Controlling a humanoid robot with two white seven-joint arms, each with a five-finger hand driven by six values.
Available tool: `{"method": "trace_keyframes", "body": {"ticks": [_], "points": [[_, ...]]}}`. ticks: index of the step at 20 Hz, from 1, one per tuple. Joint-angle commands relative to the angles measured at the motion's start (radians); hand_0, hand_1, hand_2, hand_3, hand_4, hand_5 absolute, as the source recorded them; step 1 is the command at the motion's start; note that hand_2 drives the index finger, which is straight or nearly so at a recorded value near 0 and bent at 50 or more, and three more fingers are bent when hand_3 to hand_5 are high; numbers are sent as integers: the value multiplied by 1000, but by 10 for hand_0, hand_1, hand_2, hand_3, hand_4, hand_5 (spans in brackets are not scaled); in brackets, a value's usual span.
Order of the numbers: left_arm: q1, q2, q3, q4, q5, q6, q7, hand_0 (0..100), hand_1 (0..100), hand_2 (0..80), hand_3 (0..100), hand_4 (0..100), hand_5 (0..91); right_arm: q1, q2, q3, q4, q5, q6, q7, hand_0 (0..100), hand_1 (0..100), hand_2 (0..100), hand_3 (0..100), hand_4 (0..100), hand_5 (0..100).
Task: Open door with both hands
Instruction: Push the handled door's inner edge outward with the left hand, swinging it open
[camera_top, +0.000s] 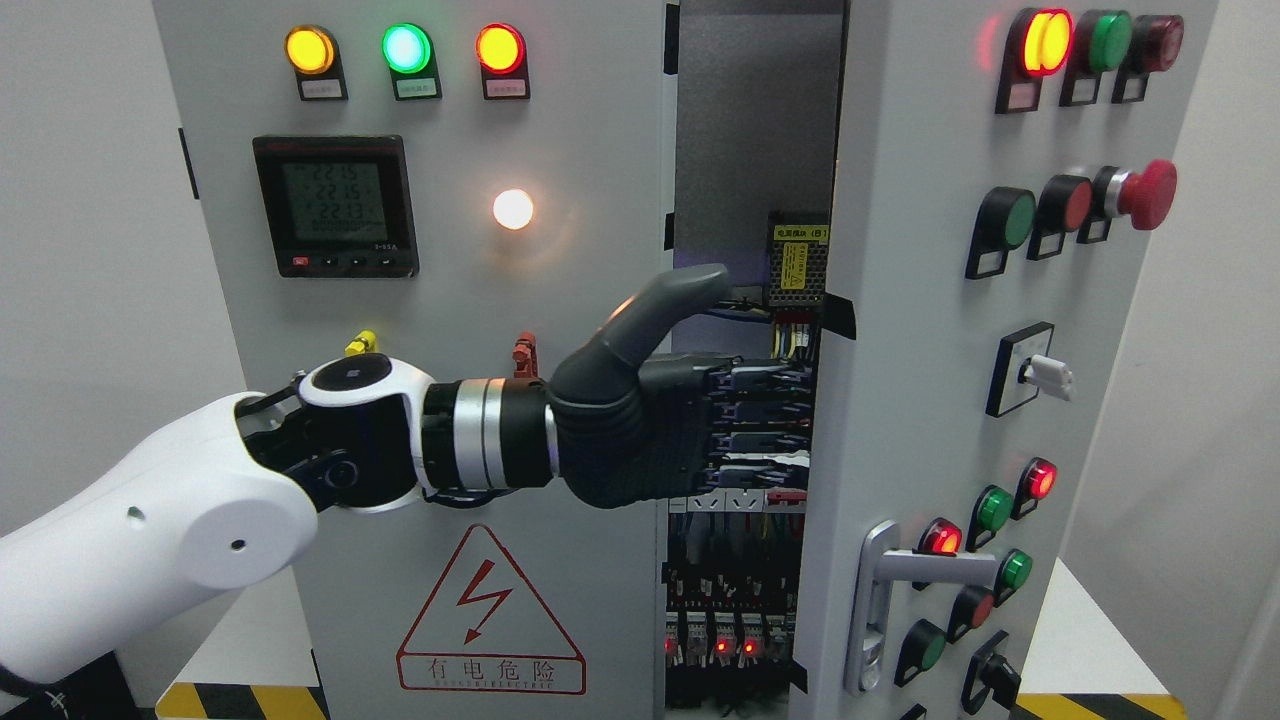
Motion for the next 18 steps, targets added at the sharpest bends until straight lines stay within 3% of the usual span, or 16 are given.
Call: {"method": "trace_keyframes", "body": {"ticks": [1, 3, 9, 13, 18], "points": [[1, -221, 58, 5, -66, 20, 95, 0, 0, 0, 0, 0, 0, 0, 0, -14, 0, 0, 0, 0, 0, 0, 0, 0, 0, 0], [25, -226, 90, -20, -69, 24, 138, 0, 0, 0, 0, 0, 0, 0, 0, -14, 0, 0, 0, 0, 0, 0, 0, 0, 0, 0], [38, -341, 107, -29, -73, 24, 221, 0, 0, 0, 0, 0, 0, 0, 0, -14, 0, 0, 0, 0, 0, 0, 0, 0, 0, 0], [64, -437, 137, -17, -88, 24, 341, 0, 0, 0, 0, 0, 0, 0, 0, -14, 0, 0, 0, 0, 0, 0, 0, 0, 0, 0], [70, -534, 134, -6, -138, 24, 361, 0, 0, 0, 0, 0, 0, 0, 0, -14, 0, 0, 0, 0, 0, 0, 0, 0, 0, 0]]}}
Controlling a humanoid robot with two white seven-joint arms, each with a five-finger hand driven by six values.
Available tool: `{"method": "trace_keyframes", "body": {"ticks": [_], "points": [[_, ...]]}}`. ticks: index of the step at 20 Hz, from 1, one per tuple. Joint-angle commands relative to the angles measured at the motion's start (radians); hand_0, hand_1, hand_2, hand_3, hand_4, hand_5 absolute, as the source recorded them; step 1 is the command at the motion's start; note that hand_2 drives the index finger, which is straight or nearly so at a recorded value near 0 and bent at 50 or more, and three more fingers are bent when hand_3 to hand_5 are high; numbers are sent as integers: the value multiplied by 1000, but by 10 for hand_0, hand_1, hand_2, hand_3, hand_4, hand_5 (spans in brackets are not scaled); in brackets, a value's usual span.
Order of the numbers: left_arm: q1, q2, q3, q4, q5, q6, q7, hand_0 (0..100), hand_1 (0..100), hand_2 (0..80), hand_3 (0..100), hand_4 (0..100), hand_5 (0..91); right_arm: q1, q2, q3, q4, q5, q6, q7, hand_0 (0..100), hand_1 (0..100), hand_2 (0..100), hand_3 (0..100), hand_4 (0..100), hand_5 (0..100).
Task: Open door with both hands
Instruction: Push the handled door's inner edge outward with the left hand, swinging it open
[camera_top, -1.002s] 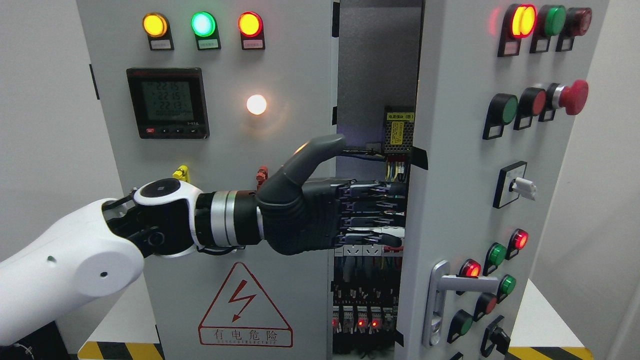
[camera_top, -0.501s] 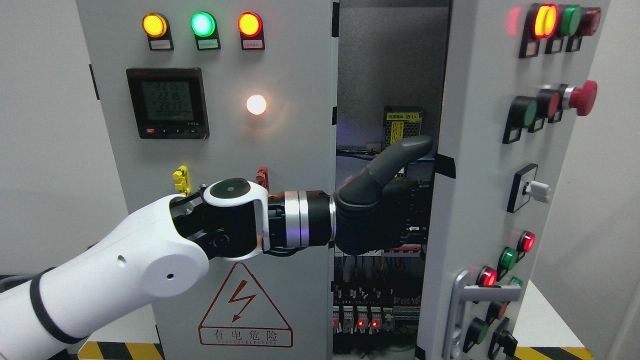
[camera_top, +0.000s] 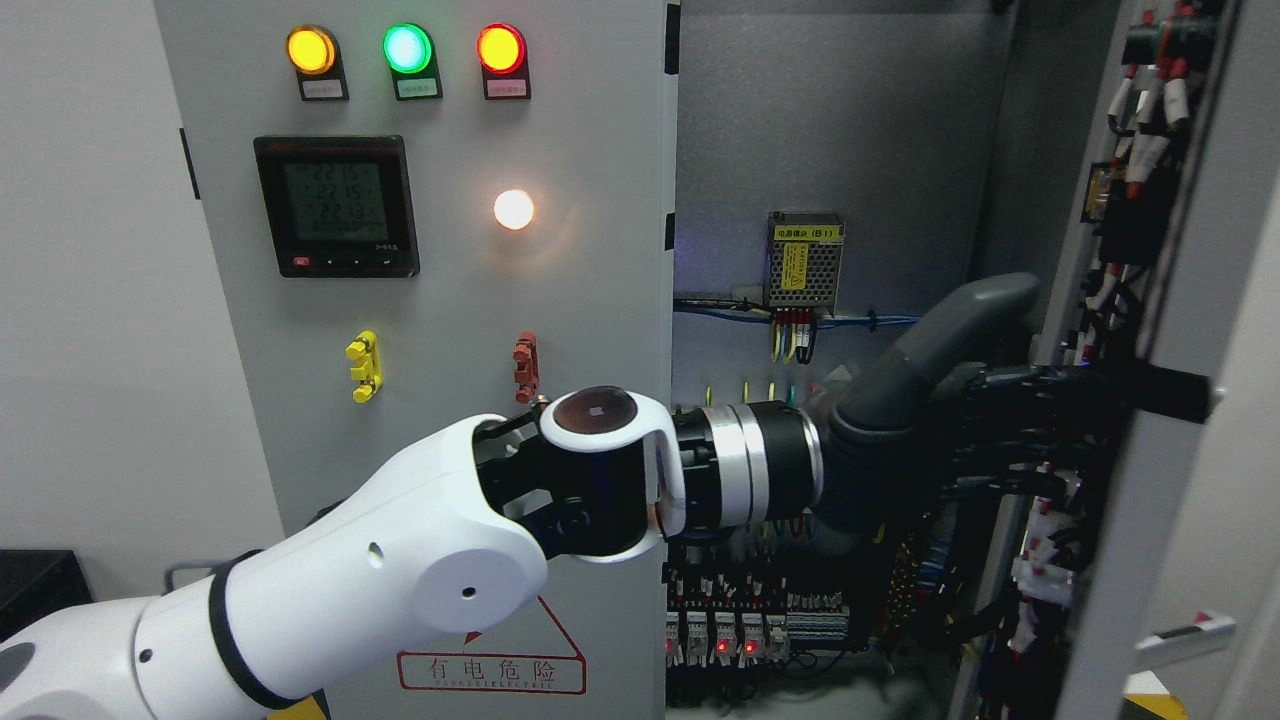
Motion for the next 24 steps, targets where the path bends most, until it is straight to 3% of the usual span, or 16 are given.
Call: {"method": "trace_keyframes", "body": {"ticks": [1, 3, 9, 14, 19, 24], "points": [[14, -229, 31, 9, -47, -1, 17, 0, 0, 0, 0, 0, 0, 0, 0, -14, 0, 0, 0, 0, 0, 0, 0, 0, 0, 0], [13, -263, 22, 15, -62, -1, 20, 0, 0, 0, 0, 0, 0, 0, 0, -14, 0, 0, 0, 0, 0, 0, 0, 0, 0, 0], [10, -373, 2, 78, -62, -5, 101, 0, 0, 0, 0, 0, 0, 0, 0, -14, 0, 0, 0, 0, 0, 0, 0, 0, 0, 0], [-4, -381, -50, 115, -53, -47, 107, 0, 0, 0, 0, 0, 0, 0, 0, -14, 0, 0, 0, 0, 0, 0, 0, 0, 0, 0], [-24, -384, -136, 142, -49, -150, 135, 0, 0, 0, 0, 0, 0, 0, 0, -14, 0, 0, 0, 0, 0, 0, 0, 0, 0, 0], [-42, -384, -142, 149, -49, -178, 158, 0, 0, 0, 0, 0, 0, 0, 0, -14, 0, 0, 0, 0, 0, 0, 0, 0, 0, 0]]}}
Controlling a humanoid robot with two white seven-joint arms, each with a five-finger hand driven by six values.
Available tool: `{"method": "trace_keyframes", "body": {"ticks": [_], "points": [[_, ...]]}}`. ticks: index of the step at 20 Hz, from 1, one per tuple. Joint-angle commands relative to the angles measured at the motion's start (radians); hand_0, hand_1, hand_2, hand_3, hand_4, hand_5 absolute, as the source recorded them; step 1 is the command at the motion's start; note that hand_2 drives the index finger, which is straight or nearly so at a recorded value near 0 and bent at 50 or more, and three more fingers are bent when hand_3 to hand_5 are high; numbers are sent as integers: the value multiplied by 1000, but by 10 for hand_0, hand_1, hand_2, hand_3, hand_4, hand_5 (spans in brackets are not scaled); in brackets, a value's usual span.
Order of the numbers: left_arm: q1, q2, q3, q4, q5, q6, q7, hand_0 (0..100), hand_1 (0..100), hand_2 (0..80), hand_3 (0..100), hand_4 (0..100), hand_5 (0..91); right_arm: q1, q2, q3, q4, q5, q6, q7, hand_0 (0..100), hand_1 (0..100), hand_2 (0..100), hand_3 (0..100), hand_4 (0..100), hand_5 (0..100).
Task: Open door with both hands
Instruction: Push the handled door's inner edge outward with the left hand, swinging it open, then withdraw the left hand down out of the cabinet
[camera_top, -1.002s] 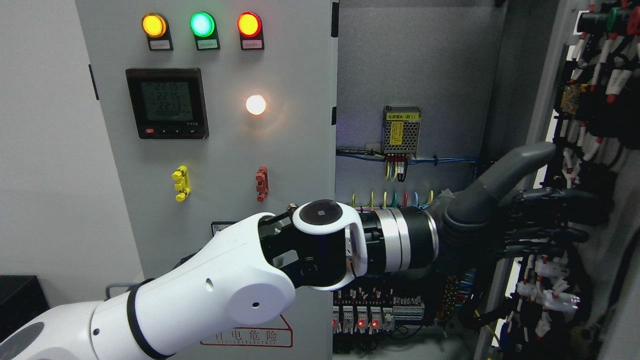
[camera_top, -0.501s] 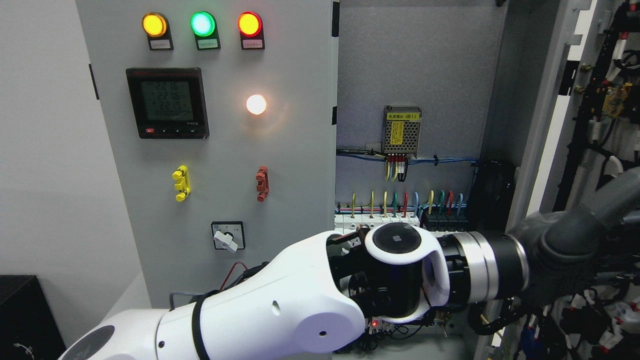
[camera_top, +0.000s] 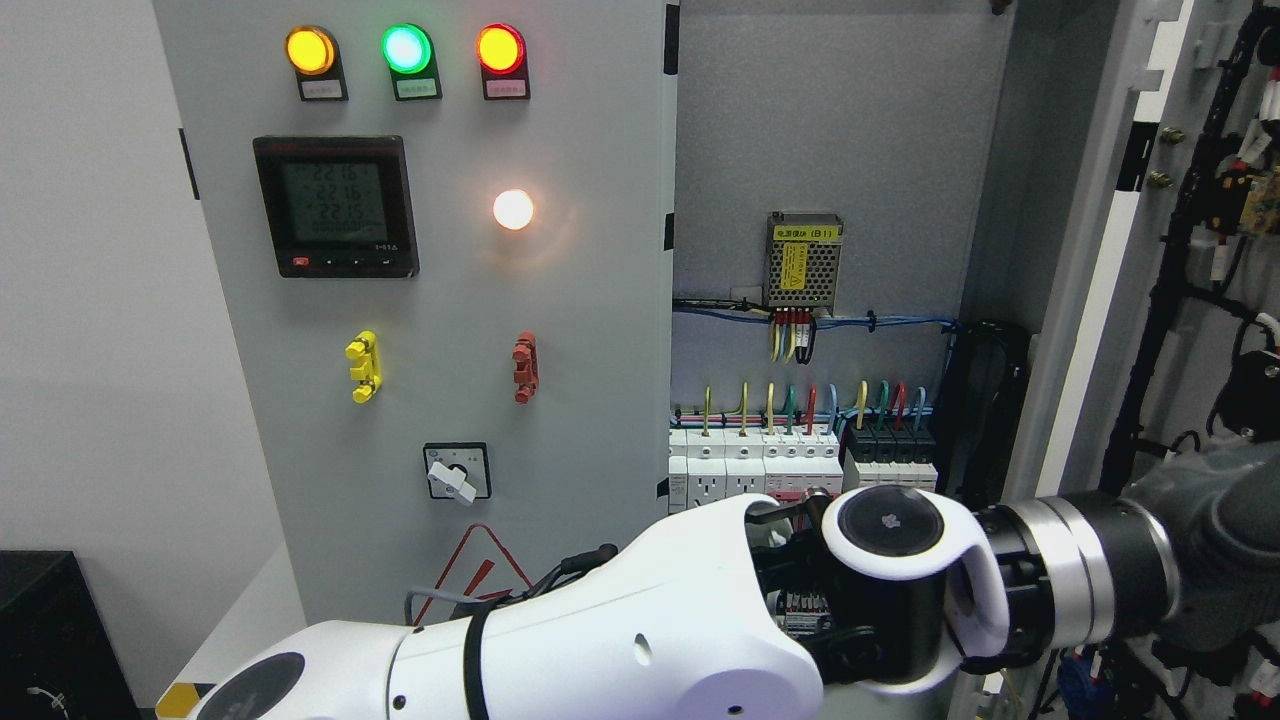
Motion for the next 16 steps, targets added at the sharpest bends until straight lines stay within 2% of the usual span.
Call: {"method": "trace_keyframes", "body": {"ticks": [1, 5, 7, 9, 11, 14, 16], "points": [[-24, -57, -65, 50, 3, -13, 7, 0, 0, 0, 0, 0, 0, 0, 0, -14, 0, 0, 0, 0, 0, 0, 0, 0, 0, 0], [-23, -49, -71, 55, -2, -10, 7, 0, 0, 0, 0, 0, 0, 0, 0, -14, 0, 0, 0, 0, 0, 0, 0, 0, 0, 0], [-32, -20, -74, 50, 0, -9, 2, 0, 0, 0, 0, 0, 0, 0, 0, -14, 0, 0, 0, 0, 0, 0, 0, 0, 0, 0], [-43, 91, -74, 12, 1, -9, -2, 0, 0, 0, 0, 0, 0, 0, 0, -14, 0, 0, 0, 0, 0, 0, 0, 0, 0, 0], [-44, 252, -80, -71, 4, -12, -11, 0, 0, 0, 0, 0, 0, 0, 0, -14, 0, 0, 0, 0, 0, 0, 0, 0, 0, 0], [-43, 472, -131, -180, 44, -15, -57, 0, 0, 0, 0, 0, 0, 0, 0, -14, 0, 0, 0, 0, 0, 0, 0, 0, 0, 0], [-35, 605, -137, -249, 49, -15, -91, 0, 0, 0, 0, 0, 0, 0, 0, -14, 0, 0, 0, 0, 0, 0, 0, 0, 0, 0]]}}
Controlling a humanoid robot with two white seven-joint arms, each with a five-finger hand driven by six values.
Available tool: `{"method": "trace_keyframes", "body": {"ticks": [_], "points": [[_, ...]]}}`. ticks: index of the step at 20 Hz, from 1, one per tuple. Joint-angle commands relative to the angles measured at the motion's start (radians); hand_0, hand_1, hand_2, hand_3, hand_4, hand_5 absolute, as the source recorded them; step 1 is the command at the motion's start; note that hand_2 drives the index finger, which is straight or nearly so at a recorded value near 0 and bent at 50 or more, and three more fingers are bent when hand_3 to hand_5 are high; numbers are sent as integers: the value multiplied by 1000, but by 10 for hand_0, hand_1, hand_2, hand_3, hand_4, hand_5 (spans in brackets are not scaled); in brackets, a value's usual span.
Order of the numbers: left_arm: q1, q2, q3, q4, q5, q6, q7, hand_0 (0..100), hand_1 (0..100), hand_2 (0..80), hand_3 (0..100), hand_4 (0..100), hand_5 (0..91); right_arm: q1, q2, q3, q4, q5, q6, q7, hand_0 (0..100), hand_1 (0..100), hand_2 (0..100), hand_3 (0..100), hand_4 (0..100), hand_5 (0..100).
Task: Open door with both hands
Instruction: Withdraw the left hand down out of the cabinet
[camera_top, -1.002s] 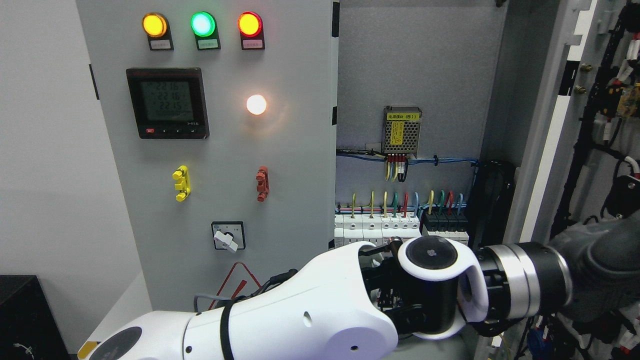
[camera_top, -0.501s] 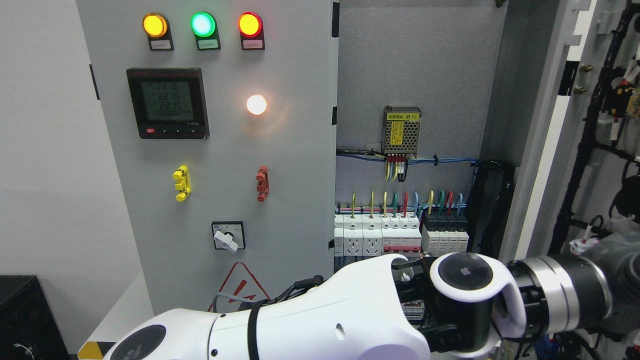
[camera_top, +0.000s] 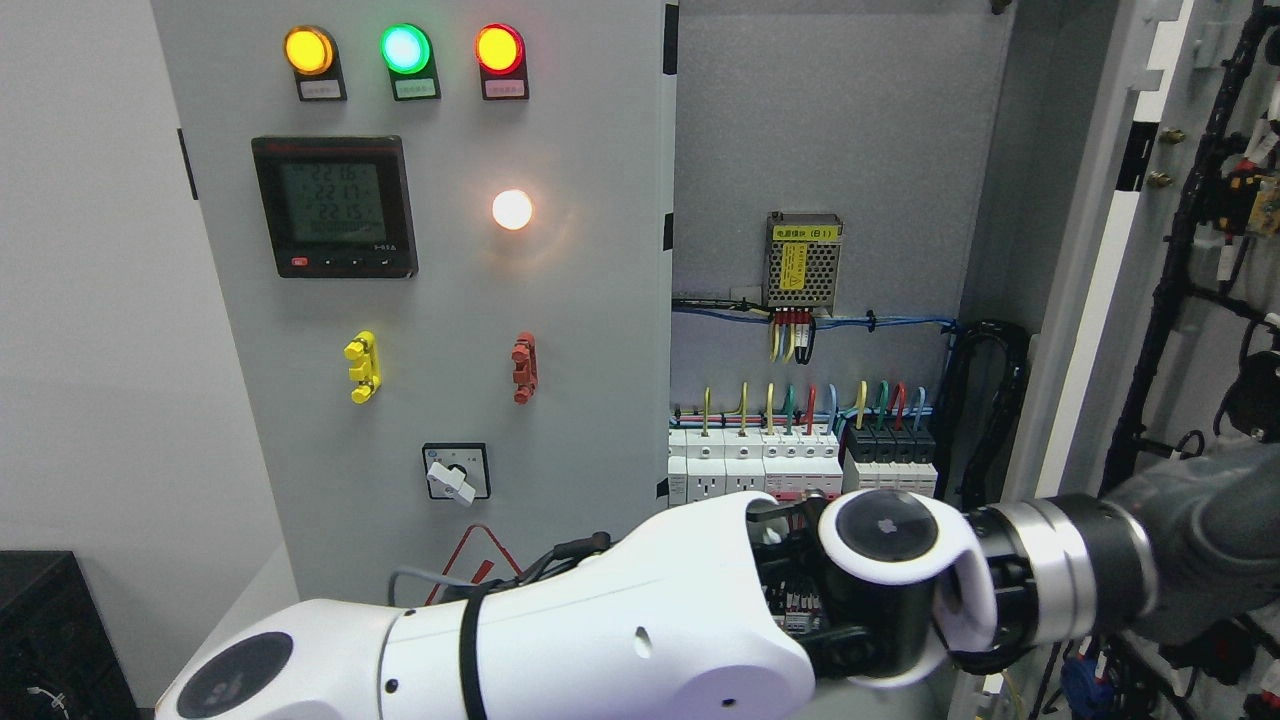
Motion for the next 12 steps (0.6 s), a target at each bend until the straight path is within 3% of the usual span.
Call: {"method": "trace_keyframes", "body": {"ticks": [1, 3, 5, 8, 10, 12], "points": [[9, 509, -84, -235, 21, 0, -56, 0, 0, 0, 0, 0, 0, 0, 0, -14, 0, 0, 0, 0, 0, 0, 0, 0, 0, 0], [14, 673, -183, -292, 20, 0, -134, 0, 0, 0, 0, 0, 0, 0, 0, -14, 0, 0, 0, 0, 0, 0, 0, 0, 0, 0], [24, 782, -274, -315, 18, 0, -243, 0, 0, 0, 0, 0, 0, 0, 0, -14, 0, 0, 0, 0, 0, 0, 0, 0, 0, 0], [176, 928, -300, -315, 1, -2, -338, 0, 0, 0, 0, 0, 0, 0, 0, -14, 0, 0, 0, 0, 0, 0, 0, 0, 0, 0], [312, 1052, -295, -314, -84, -2, -386, 0, 0, 0, 0, 0, 0, 0, 0, -14, 0, 0, 0, 0, 0, 0, 0, 0, 0, 0], [467, 1150, -283, -280, -222, -9, -428, 0, 0, 0, 0, 0, 0, 1, 0, -14, 0, 0, 0, 0, 0, 0, 0, 0, 0, 0]]}}
